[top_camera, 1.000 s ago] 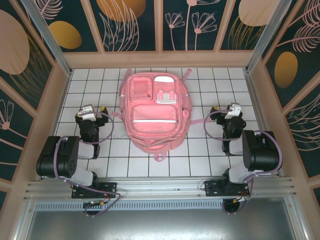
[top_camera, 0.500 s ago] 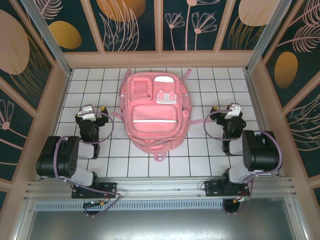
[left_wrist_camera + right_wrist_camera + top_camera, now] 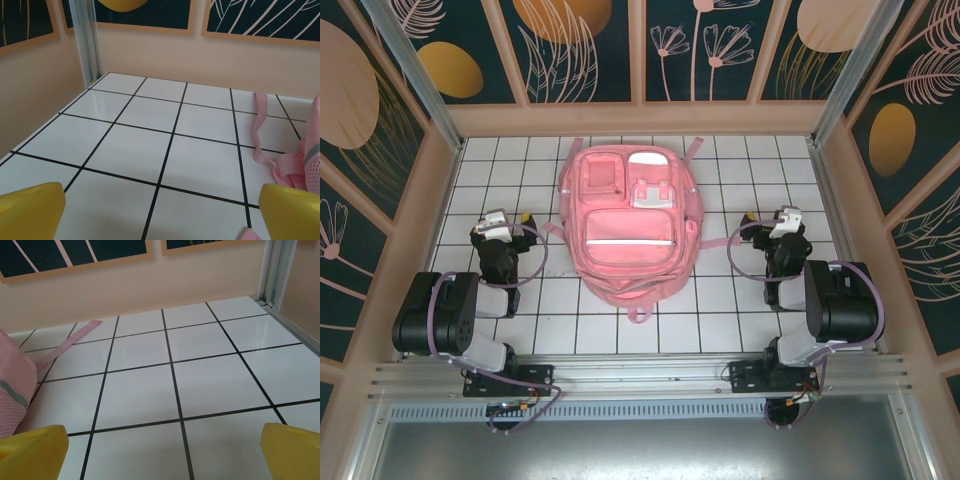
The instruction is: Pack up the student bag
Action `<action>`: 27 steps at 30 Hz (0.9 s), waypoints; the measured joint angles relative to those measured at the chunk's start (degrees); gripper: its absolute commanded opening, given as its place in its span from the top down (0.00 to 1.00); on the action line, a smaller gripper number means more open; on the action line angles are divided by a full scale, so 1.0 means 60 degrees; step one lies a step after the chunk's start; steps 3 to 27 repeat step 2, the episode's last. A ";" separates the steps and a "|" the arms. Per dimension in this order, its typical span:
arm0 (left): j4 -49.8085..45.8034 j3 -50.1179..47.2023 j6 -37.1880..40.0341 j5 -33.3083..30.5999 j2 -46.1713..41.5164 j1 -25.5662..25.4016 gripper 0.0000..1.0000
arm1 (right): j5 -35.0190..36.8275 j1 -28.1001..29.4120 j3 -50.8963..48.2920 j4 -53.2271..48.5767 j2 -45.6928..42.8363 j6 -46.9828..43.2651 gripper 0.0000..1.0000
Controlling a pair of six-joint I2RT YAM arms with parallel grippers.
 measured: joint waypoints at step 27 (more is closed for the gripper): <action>0.0000 0.0000 0.0000 0.0015 0.0000 0.0000 0.01 | 0.0000 0.0000 0.0000 0.0000 0.0000 0.0000 0.01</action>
